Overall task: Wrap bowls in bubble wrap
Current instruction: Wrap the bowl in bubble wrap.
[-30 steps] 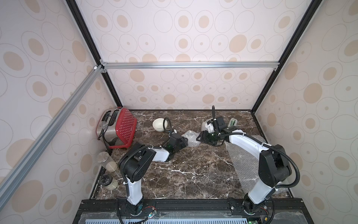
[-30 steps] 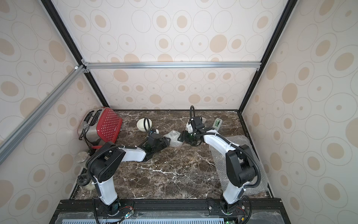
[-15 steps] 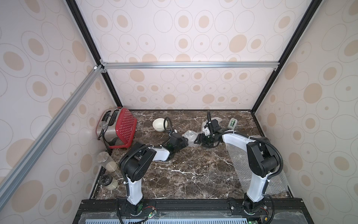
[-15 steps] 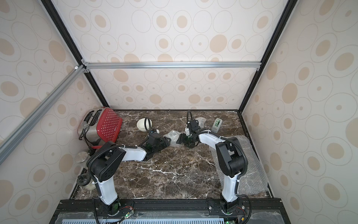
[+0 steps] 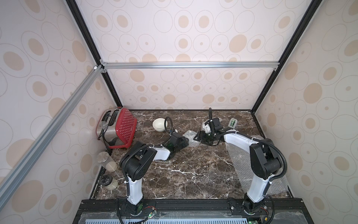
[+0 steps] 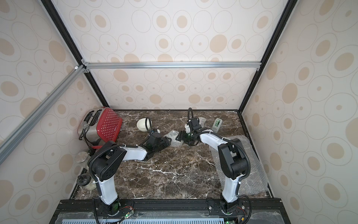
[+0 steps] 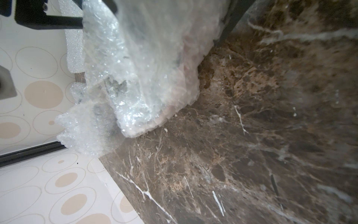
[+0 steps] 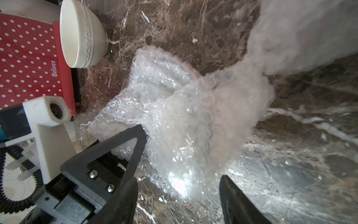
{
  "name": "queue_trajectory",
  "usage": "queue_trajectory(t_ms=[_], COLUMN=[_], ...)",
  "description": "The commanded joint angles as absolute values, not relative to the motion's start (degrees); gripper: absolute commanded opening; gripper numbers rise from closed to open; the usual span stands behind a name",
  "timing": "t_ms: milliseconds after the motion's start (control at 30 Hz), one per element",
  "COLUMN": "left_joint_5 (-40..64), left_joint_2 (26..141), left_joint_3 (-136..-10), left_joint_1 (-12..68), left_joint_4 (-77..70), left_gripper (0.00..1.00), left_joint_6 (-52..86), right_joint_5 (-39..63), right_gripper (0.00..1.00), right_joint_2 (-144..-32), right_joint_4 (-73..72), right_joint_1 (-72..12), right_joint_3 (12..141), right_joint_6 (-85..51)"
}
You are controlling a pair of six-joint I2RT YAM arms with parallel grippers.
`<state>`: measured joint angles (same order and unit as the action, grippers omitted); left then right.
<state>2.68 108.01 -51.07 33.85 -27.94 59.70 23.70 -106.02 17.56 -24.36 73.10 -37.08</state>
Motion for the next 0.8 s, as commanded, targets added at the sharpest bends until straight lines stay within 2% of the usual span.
queue_trajectory(t_ms=[0,267,367,600,767], left_joint_5=[2.46,2.72,2.81,2.86,2.64], left_joint_2=[108.90,109.46,109.99,106.57,99.63], left_joint_3=[-52.51,-52.56,-52.56,-50.91,-47.87], left_joint_1=[33.59,33.57,33.58,32.81,31.55], left_joint_4=[-27.00,-26.93,-27.16,-26.33,-23.52], left_gripper=[0.54,0.54,0.54,0.59,0.72], left_joint_6=[58.97,58.97,59.24,58.98,58.08], right_joint_5=[21.52,20.72,20.68,17.67,17.97], right_gripper=[0.70,0.69,0.66,0.29,0.20], right_joint_2=[-109.78,-116.94,-119.01,-118.47,-116.56], right_joint_4=[19.67,20.19,20.89,25.11,29.31], right_joint_1=[-24.14,-24.76,-25.85,-25.94,-25.80], right_joint_3=[75.90,78.95,81.15,83.04,84.20], right_joint_6=[-37.57,-37.31,-36.95,-33.57,-30.16])
